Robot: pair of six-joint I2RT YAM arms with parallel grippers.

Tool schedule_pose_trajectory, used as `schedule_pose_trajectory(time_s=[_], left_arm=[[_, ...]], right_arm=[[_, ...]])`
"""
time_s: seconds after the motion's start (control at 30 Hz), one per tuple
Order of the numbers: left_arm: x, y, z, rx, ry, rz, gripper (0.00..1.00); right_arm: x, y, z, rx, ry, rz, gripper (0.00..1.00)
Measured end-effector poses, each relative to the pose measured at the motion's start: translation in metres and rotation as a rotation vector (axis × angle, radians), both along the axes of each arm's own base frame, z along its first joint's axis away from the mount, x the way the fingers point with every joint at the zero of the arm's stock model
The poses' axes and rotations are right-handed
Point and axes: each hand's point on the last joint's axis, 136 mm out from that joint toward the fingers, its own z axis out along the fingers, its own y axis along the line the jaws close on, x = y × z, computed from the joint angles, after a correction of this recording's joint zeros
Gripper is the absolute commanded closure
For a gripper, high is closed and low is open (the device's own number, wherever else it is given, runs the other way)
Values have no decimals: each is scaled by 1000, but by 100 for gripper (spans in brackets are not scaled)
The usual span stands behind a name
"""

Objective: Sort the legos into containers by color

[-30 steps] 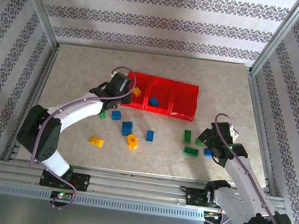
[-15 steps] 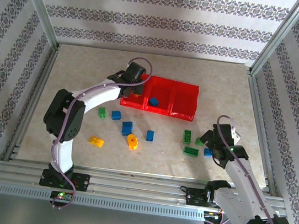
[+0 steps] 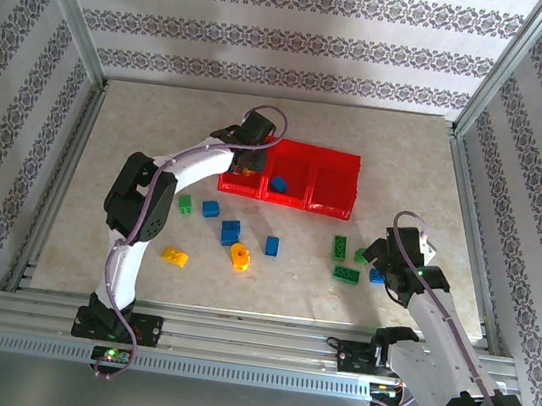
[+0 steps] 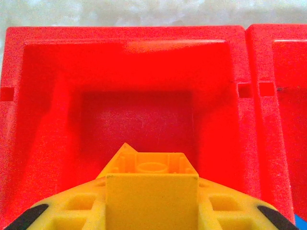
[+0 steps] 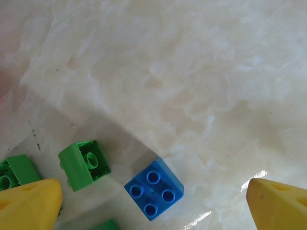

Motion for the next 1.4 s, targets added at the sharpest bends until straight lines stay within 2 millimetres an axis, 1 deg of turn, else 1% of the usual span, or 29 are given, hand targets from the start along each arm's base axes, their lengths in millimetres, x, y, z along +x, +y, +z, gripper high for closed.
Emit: schedule_pose_trajectory(time_s=[0.1, 0.37, 0.53, 0.7, 0.77, 0.87, 1.0, 1.17, 1.23, 1.3, 1.4], left_arm=[[0, 1, 0, 3, -1, 2, 68], [0, 3, 0, 13, -3, 15, 52], [-1, 6, -4, 20, 3, 28, 51], [-10, 11, -7, 22, 19, 38, 51], [-13, 13, -2, 20, 15, 40, 53], [-14, 15, 8, 18, -3, 47, 59], [-16, 22, 16, 44, -20, 72, 62], [-18, 26, 14, 67, -13, 81, 63], [-21, 27, 11, 68, -6, 81, 72], [-24, 27, 7, 64, 7, 79, 78], [-28, 27, 3, 62, 26, 78, 78]], right_arm=[[1, 0, -1, 0, 1, 0, 2], [-3, 2, -8, 9, 27, 7, 2], [-3, 2, -8, 10, 26, 7, 2], [-4, 3, -9, 16, 28, 10, 2], [-4, 4, -10, 20, 33, 12, 2], [-4, 6, -11, 27, 40, 16, 3], [-5, 7, -12, 34, 47, 19, 3], [-5, 7, -12, 35, 48, 19, 2], [-5, 8, -13, 39, 48, 19, 2], [-5, 8, -13, 43, 49, 20, 3], [-5, 10, -13, 52, 51, 24, 3]])
